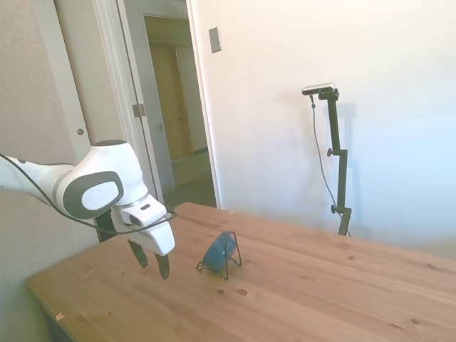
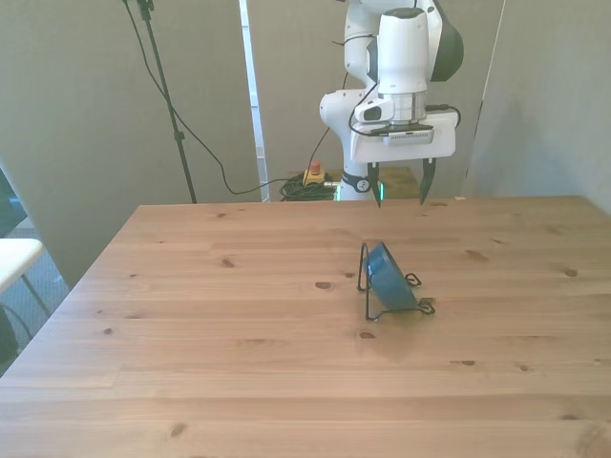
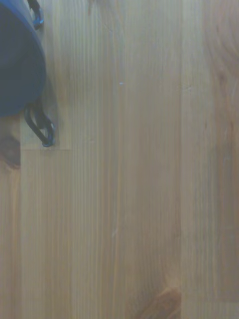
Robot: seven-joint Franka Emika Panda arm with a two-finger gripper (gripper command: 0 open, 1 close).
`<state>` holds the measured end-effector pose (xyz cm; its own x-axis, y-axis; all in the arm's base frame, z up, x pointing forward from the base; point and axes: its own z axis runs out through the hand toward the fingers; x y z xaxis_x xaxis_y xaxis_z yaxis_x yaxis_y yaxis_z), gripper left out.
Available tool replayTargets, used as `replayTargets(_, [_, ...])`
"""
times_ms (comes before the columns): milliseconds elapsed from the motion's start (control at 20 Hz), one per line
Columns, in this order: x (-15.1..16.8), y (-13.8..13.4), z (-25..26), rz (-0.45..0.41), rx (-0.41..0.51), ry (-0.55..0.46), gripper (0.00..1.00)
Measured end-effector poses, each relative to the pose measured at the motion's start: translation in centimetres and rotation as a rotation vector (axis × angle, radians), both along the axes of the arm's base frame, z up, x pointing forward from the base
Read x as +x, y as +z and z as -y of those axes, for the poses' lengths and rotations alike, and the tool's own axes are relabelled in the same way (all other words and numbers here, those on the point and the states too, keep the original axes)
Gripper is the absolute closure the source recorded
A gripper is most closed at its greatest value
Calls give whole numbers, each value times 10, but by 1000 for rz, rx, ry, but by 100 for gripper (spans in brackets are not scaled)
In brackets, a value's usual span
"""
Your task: Unload the bowl
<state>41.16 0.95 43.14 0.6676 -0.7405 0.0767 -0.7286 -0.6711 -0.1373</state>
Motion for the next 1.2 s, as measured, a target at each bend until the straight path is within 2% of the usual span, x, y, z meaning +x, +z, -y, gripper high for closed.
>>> replayTargets(250, [11, 8, -3, 22, -36, 10, 0])
replayTargets(450, [36, 24, -17, 106, -67, -84, 0])
replayTargets(850, [85, 21, -45, 224, -255, -324, 0])
replayTargets(1000, [96, 24, -37, 229, -285, -376, 0])
replayTargets(1200, [115, 16, -28, 209, -271, -395, 0])
